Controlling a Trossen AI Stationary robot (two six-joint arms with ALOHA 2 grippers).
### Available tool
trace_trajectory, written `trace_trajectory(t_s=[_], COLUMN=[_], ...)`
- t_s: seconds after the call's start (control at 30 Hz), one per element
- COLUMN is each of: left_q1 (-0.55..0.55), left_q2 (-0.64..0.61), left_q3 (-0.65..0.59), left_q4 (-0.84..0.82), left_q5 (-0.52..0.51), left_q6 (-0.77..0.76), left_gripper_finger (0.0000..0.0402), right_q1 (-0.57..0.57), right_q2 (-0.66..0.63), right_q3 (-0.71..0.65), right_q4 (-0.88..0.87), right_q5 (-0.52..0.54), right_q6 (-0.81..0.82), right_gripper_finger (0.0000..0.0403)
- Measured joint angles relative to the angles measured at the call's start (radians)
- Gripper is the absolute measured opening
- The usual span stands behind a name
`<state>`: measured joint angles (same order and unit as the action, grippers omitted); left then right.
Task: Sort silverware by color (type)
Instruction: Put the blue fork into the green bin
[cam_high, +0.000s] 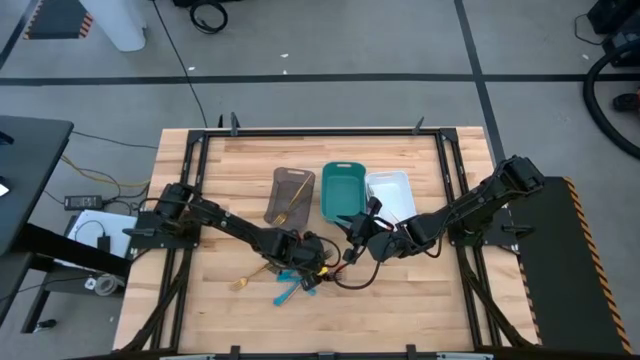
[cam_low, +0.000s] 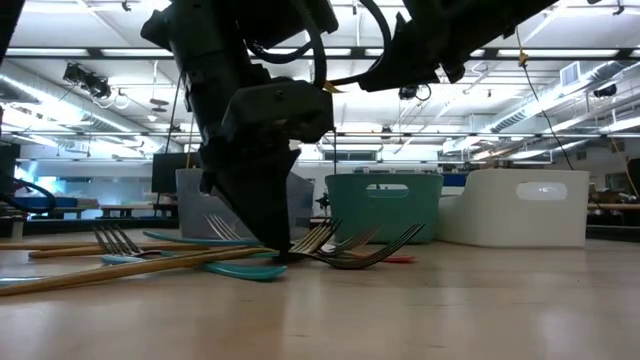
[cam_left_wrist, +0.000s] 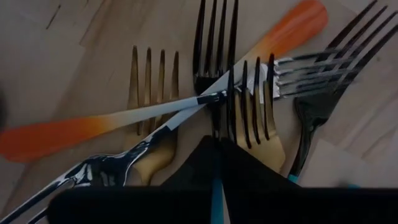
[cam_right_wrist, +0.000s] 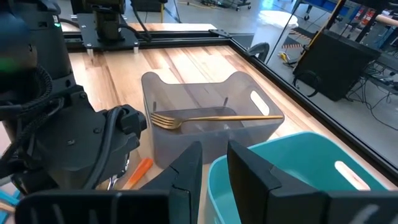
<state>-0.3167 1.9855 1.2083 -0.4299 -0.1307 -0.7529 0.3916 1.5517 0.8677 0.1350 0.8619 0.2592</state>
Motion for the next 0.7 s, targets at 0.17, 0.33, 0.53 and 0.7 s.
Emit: trace_trajectory(t_s=[0.17, 0.33, 0.53, 0.7], left_q1=[0.000, 0.000, 0.016, 0.033], left_q2=[0.000, -0.044, -0.131, -0.182], left_q3=[0.000, -0.008, -0.008, -0.007], left_q4=[-0.005, -0.066, -0.186, -0.228], left_q5=[-0.016, -0.040, -0.043, 0.069], left_q6=[0.021, 0.051, 0.058, 0.077], left_gripper_finger=[0.0019, 0.0020, 0.0019, 0.0022], right_q1=[0.001, 0.001, 0.001, 0.001], right_q2=[0.000, 0.000, 0.000, 0.000], right_q3=[0.000, 0.000, 0.000, 0.000], right_q4=[-0.015, -0.020, -0.020, -0.018], right_q5=[0.000, 0.000, 0.000, 0.000], right_q6=[0.007, 0.007, 0.007, 0.008], right_gripper_finger=[0.0083, 0.0083, 0.0083, 0.0083])
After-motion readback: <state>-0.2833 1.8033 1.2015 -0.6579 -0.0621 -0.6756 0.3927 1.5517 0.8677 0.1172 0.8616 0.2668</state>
